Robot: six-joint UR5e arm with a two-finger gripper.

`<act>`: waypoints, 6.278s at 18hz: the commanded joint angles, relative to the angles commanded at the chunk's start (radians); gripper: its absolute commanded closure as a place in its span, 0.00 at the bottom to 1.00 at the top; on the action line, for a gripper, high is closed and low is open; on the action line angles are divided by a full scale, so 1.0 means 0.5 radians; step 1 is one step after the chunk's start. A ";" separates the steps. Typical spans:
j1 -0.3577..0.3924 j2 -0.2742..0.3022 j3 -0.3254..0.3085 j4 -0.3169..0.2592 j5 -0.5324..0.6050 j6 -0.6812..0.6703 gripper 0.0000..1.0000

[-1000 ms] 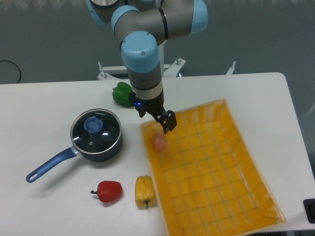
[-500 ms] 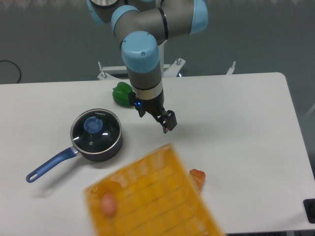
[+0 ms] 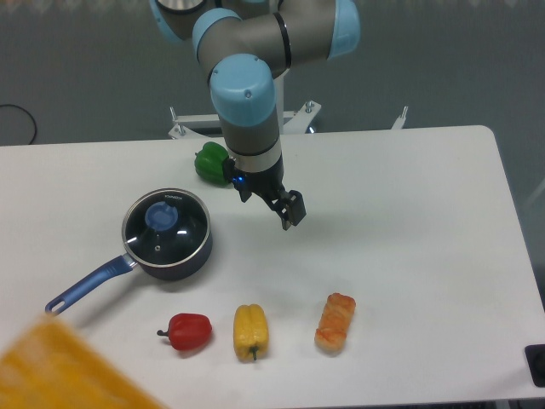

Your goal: Open the lid

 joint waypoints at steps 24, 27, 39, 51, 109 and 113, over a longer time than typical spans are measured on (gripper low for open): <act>-0.261 0.003 0.015 -0.205 -0.015 -0.218 0.00; -0.276 0.003 0.028 -0.212 -0.034 -0.221 0.00; -0.463 0.006 0.028 -0.209 -0.055 -0.441 0.00; -0.607 -0.144 0.049 -0.141 -0.040 -0.561 0.00; -0.724 -0.242 -0.160 0.034 0.040 -0.426 0.00; -0.724 -0.245 -0.156 0.034 0.040 -0.426 0.12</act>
